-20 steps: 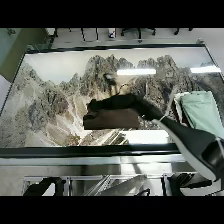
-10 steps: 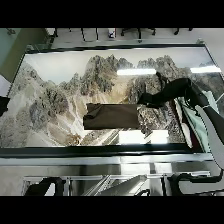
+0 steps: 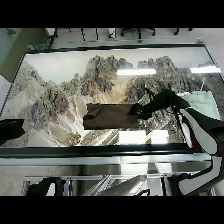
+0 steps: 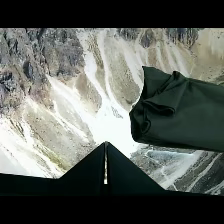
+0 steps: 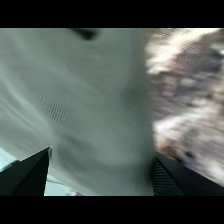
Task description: Fold the shirts.
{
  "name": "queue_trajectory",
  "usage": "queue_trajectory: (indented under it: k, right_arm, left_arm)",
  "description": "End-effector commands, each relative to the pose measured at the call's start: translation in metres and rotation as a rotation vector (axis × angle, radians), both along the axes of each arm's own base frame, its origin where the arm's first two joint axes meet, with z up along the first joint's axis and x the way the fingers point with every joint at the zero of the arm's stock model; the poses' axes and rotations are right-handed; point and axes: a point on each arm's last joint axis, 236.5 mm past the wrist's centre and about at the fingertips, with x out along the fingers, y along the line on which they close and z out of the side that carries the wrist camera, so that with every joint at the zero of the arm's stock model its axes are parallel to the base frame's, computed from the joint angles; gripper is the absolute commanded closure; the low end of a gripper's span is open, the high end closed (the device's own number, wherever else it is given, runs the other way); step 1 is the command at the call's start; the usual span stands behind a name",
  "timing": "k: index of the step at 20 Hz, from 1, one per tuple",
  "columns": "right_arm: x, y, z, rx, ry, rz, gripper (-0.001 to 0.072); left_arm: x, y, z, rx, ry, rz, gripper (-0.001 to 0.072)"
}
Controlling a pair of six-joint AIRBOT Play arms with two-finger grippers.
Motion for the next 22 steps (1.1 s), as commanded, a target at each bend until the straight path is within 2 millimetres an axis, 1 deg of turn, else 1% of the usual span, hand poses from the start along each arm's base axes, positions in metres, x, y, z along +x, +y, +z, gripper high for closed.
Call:
queue_trajectory:
  k: [1,2,3,4,5,6,7,9,10,11,12,13,14,15,16,17,18,19,20,21,22]
  right_arm:
    - [0.000,0.012,-0.013,-0.010,-0.006,0.004,0.0240]
    - [0.001,0.012,-0.012,-0.009,-0.010,0.004,0.0594]
    - [0.003,0.013,-0.009,-0.004,-0.014,0.005,0.0683]
    - [0.005,0.014,-0.003,0.006,-0.020,0.012,0.0686]
    - [0.009,0.017,0.009,0.019,-0.037,0.026,0.0686]
    - [0.016,0.019,0.027,0.037,-0.068,0.039,0.0687]
    - [0.028,0.021,0.055,0.059,-0.121,0.043,0.0687]
    - [0.065,0.014,0.131,0.095,-0.272,-0.005,0.0687]
    - [0.085,0.003,0.176,0.107,-0.367,-0.046,0.0688]
    - [0.103,-0.012,0.218,0.115,-0.452,-0.092,0.0687]
    - [0.118,-0.032,0.256,0.121,-0.522,-0.147,0.0687]
    - [0.130,-0.058,0.291,0.124,-0.576,-0.214,0.0687]
    - [0.140,-0.090,0.320,0.123,-0.621,-0.293,0.0688]
    - [0.147,-0.122,0.342,0.119,-0.651,-0.373,0.0687]
    - [0.151,-0.159,0.358,0.108,-0.678,-0.458,0.0687]
    - [0.152,-0.195,0.368,0.097,-0.688,-0.539,0.0687]
    - [0.150,-0.233,0.374,0.083,-0.689,-0.619,0.0687]
    - [0.144,-0.266,0.375,0.067,-0.678,-0.684,0.0687]
    - [0.134,-0.294,0.374,0.056,-0.653,-0.739,0.0687]
    - [0.122,-0.317,0.368,0.043,-0.617,-0.773,0.0687]
    - [0.109,-0.332,0.361,0.028,-0.573,-0.787,0.0687]
  left_arm:
    - [-0.005,0.000,-0.016,-0.002,0.004,0.005,0.0691]
    - [-0.003,0.000,-0.018,-0.003,-0.004,0.006,0.0692]
    - [-0.002,0.001,-0.018,-0.003,-0.008,0.007,0.0692]
    - [0.000,0.001,-0.018,-0.003,-0.008,0.008,0.0692]
    - [0.001,0.001,-0.018,-0.003,-0.011,0.008,0.0692]
    - [0.002,0.001,-0.018,-0.004,-0.007,0.008,0.0691]
    - [0.005,0.001,-0.018,-0.005,-0.001,0.008,0.0692]
    - [0.010,0.001,-0.018,-0.007,0.016,0.007,0.0692]
    - [0.015,-0.003,-0.017,-0.025,0.024,-0.004,0.0692]
    - [0.020,-0.008,-0.017,-0.045,0.031,-0.018,0.0692]
    - [0.025,-0.015,-0.016,-0.067,0.041,-0.042,0.0692]
    - [0.030,-0.023,-0.016,-0.090,0.050,-0.071,0.0692]
    - [0.035,-0.031,-0.015,-0.113,0.058,-0.095,0.0692]
    - [0.041,-0.037,-0.015,-0.132,0.066,-0.120,0.0692]
    - [0.045,-0.043,-0.015,-0.153,0.077,-0.137,0.0692]
    - [0.050,-0.049,-0.017,-0.176,0.089,-0.159,0.0692]
    - [0.054,-0.054,-0.021,-0.200,0.106,-0.169,0.0692]
    - [0.057,-0.058,-0.025,-0.219,0.122,-0.178,0.0692]
    - [0.060,-0.061,-0.029,-0.222,0.139,-0.187,0.0692]
    - [0.063,-0.066,-0.034,-0.223,0.152,-0.200,0.0691]
    - [0.066,-0.072,-0.038,-0.224,0.162,-0.218,0.0692]
